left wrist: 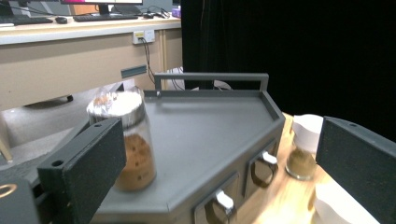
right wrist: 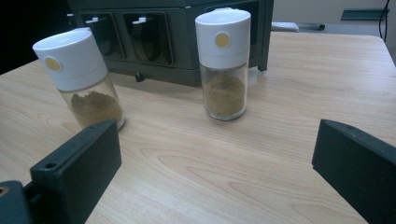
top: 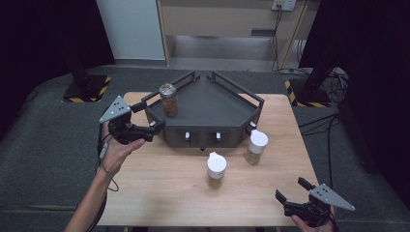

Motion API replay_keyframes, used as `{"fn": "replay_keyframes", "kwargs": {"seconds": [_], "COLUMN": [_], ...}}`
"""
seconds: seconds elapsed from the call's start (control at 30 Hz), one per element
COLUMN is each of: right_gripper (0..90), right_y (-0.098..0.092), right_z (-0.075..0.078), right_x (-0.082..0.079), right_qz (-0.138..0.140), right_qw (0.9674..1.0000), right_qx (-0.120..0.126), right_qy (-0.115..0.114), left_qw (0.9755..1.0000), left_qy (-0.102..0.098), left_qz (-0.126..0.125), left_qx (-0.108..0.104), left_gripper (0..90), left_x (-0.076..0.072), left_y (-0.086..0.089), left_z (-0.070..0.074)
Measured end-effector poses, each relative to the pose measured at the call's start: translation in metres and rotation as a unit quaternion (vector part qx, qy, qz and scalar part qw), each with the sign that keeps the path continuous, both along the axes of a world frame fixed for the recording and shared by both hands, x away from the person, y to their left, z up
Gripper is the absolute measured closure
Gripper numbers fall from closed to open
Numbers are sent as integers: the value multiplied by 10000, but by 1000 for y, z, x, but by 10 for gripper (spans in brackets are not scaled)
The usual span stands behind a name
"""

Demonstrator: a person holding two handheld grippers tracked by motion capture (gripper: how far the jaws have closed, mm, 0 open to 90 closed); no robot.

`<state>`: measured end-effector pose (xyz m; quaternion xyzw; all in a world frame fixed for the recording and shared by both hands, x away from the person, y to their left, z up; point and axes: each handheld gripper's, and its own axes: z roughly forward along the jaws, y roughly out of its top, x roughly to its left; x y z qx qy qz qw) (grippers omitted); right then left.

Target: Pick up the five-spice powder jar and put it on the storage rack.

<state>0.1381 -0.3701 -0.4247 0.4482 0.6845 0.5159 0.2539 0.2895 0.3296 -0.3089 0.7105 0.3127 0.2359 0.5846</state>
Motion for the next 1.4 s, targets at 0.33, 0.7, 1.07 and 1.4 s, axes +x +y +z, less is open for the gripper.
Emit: {"fn": "replay_keyframes", "kwargs": {"seconds": [0.33,0.7,1.07,1.4], "right_gripper": [16,16,17,17], "right_y": [0,1,2,2], "right_z": [0,0,1,1], "right_x": [0,0,1,1], "right_qz": [9,15,7,-6], "right_qw": [10000,10000,10000,10000], "right_qx": [-10,-30,-59,-69], "right_qy": [-2,0,13,25], "left_qw": [9998,9996,9990,9989], "left_qy": [101,202,315,348], "left_qz": [57,59,41,75], "left_qx": [-143,-206,-322,-311], "left_gripper": [14,20,32,37], "left_x": [-38,-68,-91,-98], "left_y": [18,30,47,54], "left_z": [-38,-80,-119,-141]}}
